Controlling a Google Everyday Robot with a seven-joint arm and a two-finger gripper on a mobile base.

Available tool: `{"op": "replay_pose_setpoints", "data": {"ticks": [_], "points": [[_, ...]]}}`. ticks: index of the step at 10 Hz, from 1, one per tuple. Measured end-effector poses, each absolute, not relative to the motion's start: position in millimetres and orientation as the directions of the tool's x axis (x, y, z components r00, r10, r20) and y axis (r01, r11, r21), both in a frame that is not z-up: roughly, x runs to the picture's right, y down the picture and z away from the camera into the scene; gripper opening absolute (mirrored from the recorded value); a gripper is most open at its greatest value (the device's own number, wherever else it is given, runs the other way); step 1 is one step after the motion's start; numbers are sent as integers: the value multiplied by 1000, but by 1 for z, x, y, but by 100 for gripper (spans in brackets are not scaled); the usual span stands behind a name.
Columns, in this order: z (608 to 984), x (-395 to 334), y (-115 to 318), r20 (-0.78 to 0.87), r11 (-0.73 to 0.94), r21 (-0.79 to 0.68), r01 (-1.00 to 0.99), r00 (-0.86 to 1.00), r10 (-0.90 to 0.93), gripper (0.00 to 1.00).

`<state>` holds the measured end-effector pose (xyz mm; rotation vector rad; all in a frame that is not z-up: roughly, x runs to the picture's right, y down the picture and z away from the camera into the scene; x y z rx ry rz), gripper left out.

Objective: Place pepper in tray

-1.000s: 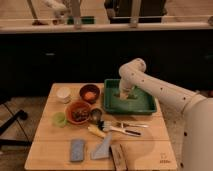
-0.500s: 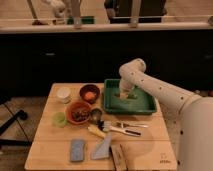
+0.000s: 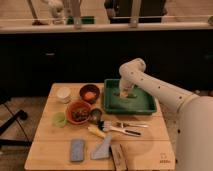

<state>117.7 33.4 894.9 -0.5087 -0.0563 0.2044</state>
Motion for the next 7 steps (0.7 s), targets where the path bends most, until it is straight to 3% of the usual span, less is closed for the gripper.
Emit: {"op": "replay_pose_setpoints", "data": {"ticks": [7], "points": [[902, 121, 30, 9, 850, -494, -183, 976, 216, 30]]}}
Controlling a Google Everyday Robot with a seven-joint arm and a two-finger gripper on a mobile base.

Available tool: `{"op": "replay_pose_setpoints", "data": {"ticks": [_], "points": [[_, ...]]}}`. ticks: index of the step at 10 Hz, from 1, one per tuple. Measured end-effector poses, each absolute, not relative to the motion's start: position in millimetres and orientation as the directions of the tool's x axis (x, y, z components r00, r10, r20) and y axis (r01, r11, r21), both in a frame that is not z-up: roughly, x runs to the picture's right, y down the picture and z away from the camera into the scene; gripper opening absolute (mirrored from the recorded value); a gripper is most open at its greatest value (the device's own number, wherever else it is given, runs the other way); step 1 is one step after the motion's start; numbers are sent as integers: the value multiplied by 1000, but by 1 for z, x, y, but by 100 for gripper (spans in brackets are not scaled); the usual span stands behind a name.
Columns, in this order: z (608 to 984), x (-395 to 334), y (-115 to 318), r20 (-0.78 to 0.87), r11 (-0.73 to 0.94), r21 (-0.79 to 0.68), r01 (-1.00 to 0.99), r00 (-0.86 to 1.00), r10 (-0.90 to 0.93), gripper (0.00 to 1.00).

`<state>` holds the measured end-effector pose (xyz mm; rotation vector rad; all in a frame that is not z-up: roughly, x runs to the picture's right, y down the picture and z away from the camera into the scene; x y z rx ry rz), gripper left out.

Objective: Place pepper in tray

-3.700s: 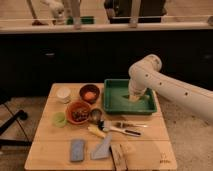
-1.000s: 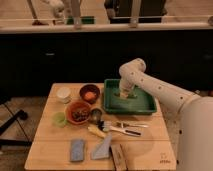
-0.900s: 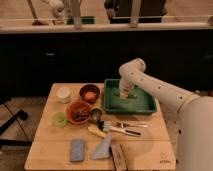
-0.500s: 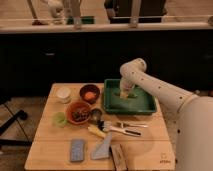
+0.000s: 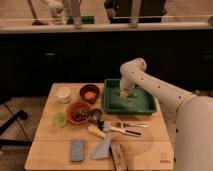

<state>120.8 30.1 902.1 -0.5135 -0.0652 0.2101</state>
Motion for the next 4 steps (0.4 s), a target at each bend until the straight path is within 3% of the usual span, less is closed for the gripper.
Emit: {"op": "replay_pose_setpoints", "data": {"ticks": [2, 4], "points": [[904, 123, 29, 10, 849, -494, -185, 976, 219, 30], [905, 125, 28, 12, 848, -495, -187, 975, 222, 40]]}}
